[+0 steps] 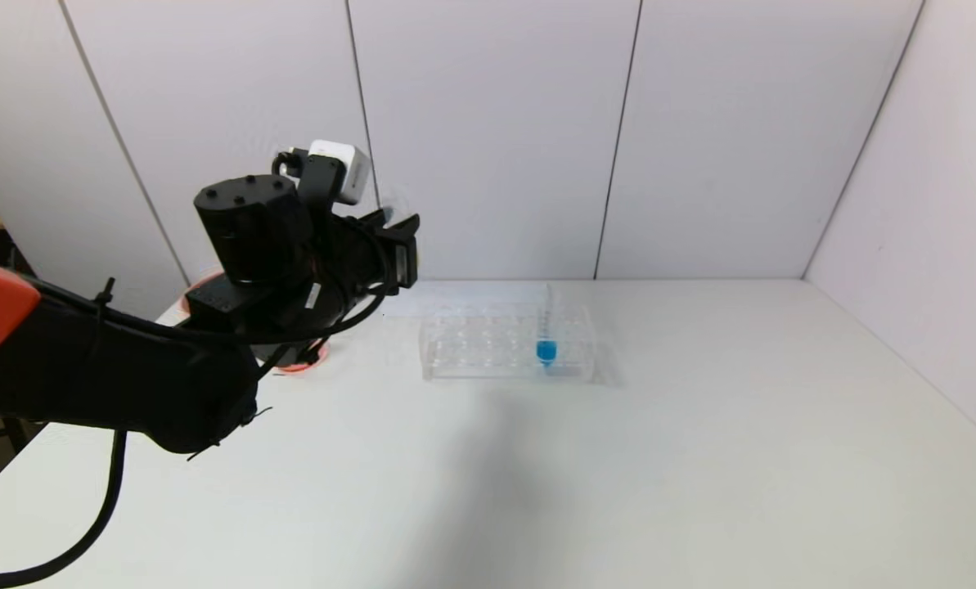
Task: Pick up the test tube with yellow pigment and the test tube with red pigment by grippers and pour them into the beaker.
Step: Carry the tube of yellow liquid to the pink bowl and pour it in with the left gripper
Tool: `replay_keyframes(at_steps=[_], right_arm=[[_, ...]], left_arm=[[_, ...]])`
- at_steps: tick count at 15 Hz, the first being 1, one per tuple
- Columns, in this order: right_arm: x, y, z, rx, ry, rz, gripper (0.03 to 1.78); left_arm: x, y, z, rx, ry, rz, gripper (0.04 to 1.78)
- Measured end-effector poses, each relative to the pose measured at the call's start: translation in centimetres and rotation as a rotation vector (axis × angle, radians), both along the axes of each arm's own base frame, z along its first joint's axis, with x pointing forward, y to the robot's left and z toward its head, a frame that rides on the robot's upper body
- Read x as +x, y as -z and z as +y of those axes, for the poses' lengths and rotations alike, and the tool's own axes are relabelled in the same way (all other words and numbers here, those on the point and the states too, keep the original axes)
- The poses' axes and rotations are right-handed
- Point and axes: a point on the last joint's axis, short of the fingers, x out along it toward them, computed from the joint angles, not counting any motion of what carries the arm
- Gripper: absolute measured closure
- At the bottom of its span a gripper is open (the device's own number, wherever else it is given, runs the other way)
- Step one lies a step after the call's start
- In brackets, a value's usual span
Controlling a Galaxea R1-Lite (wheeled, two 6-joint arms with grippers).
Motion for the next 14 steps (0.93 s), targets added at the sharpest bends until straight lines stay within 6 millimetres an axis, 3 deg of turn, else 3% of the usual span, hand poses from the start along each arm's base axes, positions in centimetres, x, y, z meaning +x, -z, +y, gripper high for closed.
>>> replay_keyframes(at_steps=[14], right_arm=[[0.0,0.0,0.0,-0.001,-0.001,0.0,0.11]], left_arm=[[-0.3,-2.1,8.9,0.024,-0.121,-0.008,1.38]])
